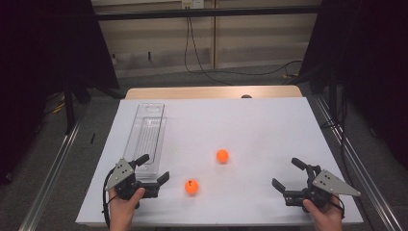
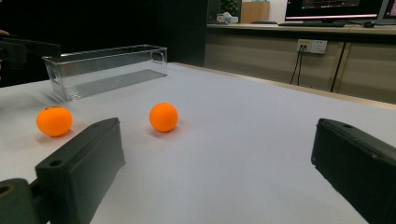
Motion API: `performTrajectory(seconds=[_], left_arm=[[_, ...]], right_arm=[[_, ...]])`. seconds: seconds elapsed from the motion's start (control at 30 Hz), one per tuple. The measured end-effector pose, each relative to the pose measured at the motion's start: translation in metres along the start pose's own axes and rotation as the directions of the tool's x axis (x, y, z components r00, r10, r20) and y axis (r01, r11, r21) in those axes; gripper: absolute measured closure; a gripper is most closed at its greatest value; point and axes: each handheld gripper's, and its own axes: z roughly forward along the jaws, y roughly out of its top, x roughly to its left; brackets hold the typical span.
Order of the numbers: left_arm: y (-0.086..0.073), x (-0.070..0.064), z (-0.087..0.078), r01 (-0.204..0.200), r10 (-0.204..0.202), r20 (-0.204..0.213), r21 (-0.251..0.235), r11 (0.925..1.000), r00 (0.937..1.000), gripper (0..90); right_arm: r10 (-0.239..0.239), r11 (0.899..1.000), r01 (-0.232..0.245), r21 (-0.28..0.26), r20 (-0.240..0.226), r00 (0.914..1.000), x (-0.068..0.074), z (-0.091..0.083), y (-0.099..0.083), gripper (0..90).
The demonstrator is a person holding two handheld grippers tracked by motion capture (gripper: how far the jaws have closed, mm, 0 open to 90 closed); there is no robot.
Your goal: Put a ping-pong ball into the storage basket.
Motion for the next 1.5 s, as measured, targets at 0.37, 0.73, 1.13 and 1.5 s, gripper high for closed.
performTrajectory(seconds=[0.37,0.73,1.13,1.5], left_arm=[[0.001,-0.001,0.003,0.003,-0.003,0.019,0.014,0.9999,0.9998,1.1],[0.001,-0.004,0.006,-0.004,0.004,0.031,0.023,0.9997,0.9995,1.1],[0.002,-0.006,0.01,-0.015,0.013,0.046,0.037,0.9992,0.9988,1.1],[0.002,-0.009,0.015,-0.02,0.017,0.057,0.049,0.9986,0.9982,1.1]], right_arm=[[-0.002,1.0,0.002,0.0,-0.003,1.0,0.0,0.0,0.0,2.0],[-0.004,1.0,0.004,-0.002,-0.003,1.0,0.0,0.0,0.0,1.9],[-0.004,1.0,0.004,-0.003,-0.004,1.0,0.001,0.0,0.0,2.0],[-0.005,1.0,0.005,-0.003,-0.006,1.0,0.001,0.0,0.0,2.0]])
